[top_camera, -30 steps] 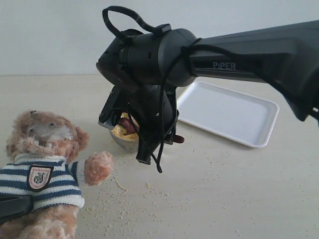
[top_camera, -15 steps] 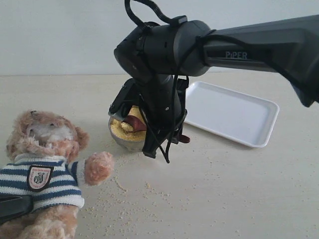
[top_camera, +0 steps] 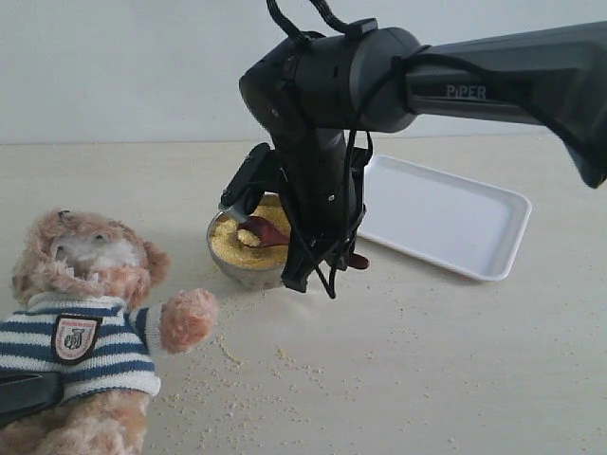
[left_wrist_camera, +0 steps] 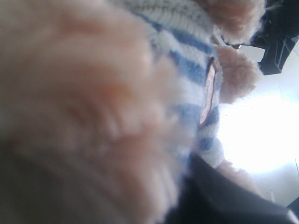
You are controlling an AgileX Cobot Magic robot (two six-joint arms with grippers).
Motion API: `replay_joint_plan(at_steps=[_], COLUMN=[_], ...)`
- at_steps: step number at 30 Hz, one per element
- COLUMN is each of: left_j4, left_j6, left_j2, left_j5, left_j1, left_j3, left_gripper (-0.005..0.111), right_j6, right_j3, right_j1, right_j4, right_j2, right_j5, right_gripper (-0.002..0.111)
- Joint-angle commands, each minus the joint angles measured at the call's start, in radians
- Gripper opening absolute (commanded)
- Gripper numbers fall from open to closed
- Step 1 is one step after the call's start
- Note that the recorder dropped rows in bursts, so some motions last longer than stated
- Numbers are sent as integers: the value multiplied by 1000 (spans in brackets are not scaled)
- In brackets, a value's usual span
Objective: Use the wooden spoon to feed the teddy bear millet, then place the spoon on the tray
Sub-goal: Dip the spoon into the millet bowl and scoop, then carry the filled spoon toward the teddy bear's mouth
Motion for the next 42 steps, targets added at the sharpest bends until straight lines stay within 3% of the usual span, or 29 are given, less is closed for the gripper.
replay_joint_plan(at_steps=[1,6,21,26,32,42], left_j4=[-25,-25,-25,-25,-25,-25], left_j6=[8,8,8,8,8,8], left_j2=[-7,-7,-7,-7,-7,-7], left_j5=[20,20,20,20,20,20], left_j1=[4,4,4,4,4,4], left_j3=[0,0,0,0,0,0], left_gripper=[5,5,5,5,5,5], right_j6=[13,0,-22,-51,-26,17], right_j3=[-4,-6,-6,-5,-5,-5], right_j1=[-41,-115,-129,-72,66,128], right_j4=[21,234,395,394,359,333], right_j2=[-14,-42,-134,-208,-260,-340], right_j5=[4,4,4,4,4,4], right_gripper=[0,0,0,0,0,0])
